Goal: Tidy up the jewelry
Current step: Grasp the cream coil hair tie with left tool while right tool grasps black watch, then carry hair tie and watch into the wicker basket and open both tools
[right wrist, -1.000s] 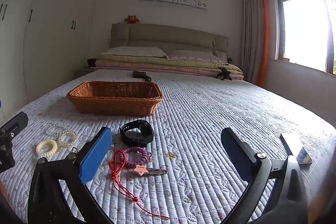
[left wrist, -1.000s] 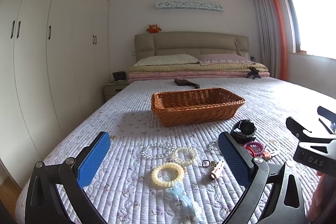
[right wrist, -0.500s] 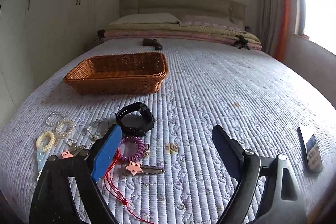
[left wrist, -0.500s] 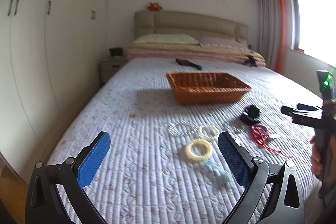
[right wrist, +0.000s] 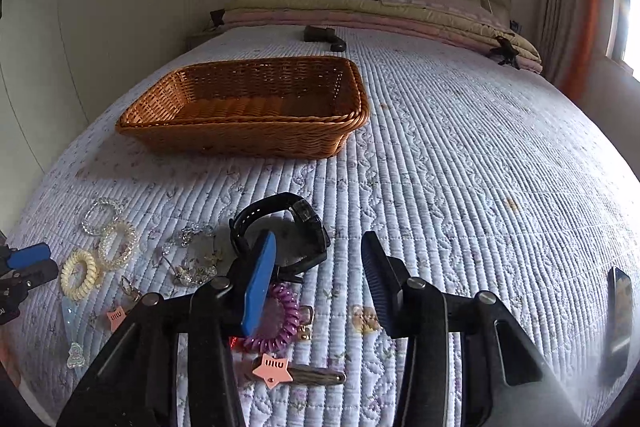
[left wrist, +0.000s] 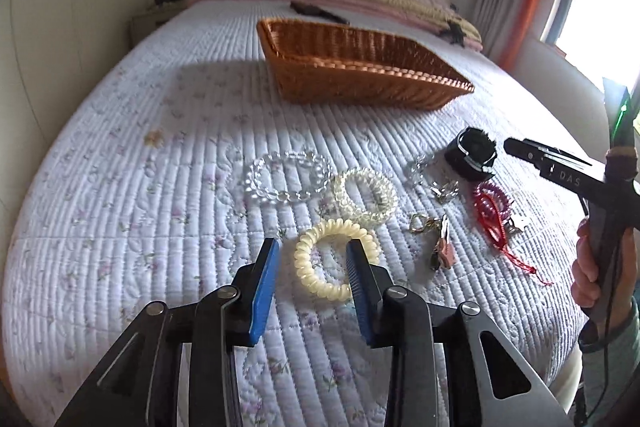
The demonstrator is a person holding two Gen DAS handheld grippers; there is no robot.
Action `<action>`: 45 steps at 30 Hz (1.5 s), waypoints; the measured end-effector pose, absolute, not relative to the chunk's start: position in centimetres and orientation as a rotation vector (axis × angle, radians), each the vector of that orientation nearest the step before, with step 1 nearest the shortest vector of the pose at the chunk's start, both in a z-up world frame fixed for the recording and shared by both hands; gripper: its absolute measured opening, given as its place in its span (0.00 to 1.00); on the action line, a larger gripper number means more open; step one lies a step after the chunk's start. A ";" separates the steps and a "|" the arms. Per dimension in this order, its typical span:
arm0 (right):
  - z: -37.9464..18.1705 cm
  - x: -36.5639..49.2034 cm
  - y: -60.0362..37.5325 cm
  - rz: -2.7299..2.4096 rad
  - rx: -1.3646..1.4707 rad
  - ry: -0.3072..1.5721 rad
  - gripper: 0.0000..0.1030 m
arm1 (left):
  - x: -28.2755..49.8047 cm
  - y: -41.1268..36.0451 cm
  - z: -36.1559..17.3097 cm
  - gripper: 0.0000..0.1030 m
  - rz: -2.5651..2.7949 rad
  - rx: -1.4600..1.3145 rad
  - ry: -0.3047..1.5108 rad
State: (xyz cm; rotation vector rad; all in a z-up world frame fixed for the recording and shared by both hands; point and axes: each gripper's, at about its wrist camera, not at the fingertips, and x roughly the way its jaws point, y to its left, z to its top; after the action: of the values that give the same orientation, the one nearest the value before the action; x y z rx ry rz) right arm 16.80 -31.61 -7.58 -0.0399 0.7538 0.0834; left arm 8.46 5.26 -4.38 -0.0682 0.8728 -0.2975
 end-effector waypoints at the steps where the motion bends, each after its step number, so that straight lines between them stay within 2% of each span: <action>1: -7.8 17.3 -31.6 0.087 -0.034 0.764 0.46 | 8.8 5.1 -4.7 0.32 -0.300 -0.069 0.886; 3: -8.2 18.1 -31.5 0.098 -0.031 0.780 0.44 | 9.2 4.9 -5.2 0.31 -0.299 -0.070 0.907; 5: -8.7 19.0 -31.4 0.097 -0.038 0.802 0.42 | 9.5 4.8 -5.8 0.23 -0.293 -0.063 0.933; 6: -9.0 19.3 -31.4 0.097 -0.035 0.810 0.41 | 9.6 4.7 -6.1 0.22 -0.289 -0.060 0.945; 8: -9.5 20.1 -31.4 0.110 -0.023 0.825 0.34 | 9.9 4.7 -6.3 0.22 -0.294 -0.059 0.951; 13: -10.0 20.9 -31.2 0.097 -0.048 0.830 0.29 | 10.6 3.8 -6.3 0.18 -0.275 -0.019 0.978; 16: -10.1 20.8 -31.2 0.099 -0.058 0.821 0.26 | 10.6 3.2 -6.1 0.12 -0.263 0.017 0.969; 21: -10.0 20.2 -31.3 0.104 -0.052 0.803 0.22 | 10.7 2.4 -5.6 0.11 -0.266 0.002 0.919; 23: -9.8 19.8 -31.4 0.109 -0.040 0.795 0.15 | 10.6 2.3 -5.0 0.11 -0.281 -0.010 0.890; 31: -7.8 18.4 -31.7 0.118 -0.026 0.737 0.15 | 10.8 2.5 -1.7 0.11 -0.297 -0.037 0.793; 37: -3.0 17.6 -30.7 0.136 -0.045 0.635 0.15 | 12.9 1.9 2.1 0.11 -0.295 -0.031 0.708; 41: 0.4 20.9 -29.8 0.130 -0.058 0.582 0.15 | 17.4 1.2 5.4 0.11 -0.299 -0.059 0.654; 45: 0.8 26.7 -29.0 0.116 -0.050 0.611 0.15 | 23.7 -0.2 6.4 0.11 -0.280 -0.060 0.670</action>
State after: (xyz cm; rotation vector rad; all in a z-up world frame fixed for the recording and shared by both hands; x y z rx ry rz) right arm 26.66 -29.00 0.80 -0.0499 0.6109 0.1158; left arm 23.75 -0.20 6.42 -0.0597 0.6701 -0.2795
